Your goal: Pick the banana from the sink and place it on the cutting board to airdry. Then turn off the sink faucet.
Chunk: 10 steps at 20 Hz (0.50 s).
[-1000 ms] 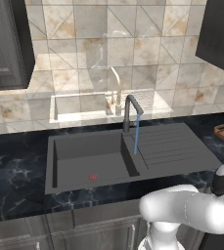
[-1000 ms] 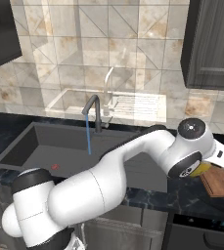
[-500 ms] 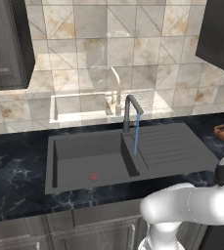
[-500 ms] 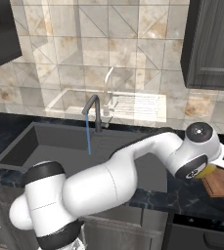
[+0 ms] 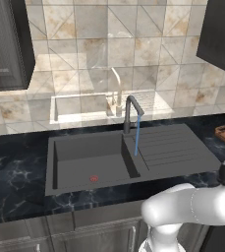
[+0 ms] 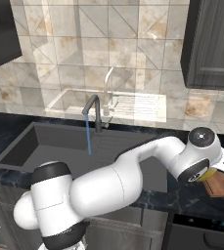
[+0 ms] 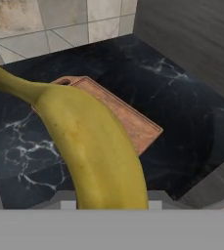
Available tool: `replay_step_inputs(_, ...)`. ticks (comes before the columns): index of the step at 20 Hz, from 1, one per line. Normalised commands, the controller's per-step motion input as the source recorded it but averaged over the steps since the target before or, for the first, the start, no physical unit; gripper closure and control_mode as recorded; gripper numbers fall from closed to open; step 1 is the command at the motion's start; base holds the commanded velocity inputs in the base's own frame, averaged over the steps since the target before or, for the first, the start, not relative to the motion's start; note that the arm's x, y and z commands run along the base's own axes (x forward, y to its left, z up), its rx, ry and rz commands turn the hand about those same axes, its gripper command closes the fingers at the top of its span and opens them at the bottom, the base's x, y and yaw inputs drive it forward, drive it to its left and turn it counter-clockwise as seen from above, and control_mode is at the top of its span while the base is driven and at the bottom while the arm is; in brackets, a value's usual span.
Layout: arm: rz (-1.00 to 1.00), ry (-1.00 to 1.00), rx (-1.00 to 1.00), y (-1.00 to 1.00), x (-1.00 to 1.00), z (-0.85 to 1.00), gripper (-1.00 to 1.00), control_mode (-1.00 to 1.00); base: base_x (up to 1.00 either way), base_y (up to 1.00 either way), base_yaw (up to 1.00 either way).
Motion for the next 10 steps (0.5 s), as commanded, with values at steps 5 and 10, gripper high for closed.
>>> replay_step_inputs(5,0.0,0.0,0.0,-0.04,0.05,-0.16,1.0,-1.0,0.0,0.0,0.0)
replay_step_inputs(10,0.0,0.0,0.0,-0.04,0.11,-0.13,1.0,-1.0,0.0,0.0,0.0)
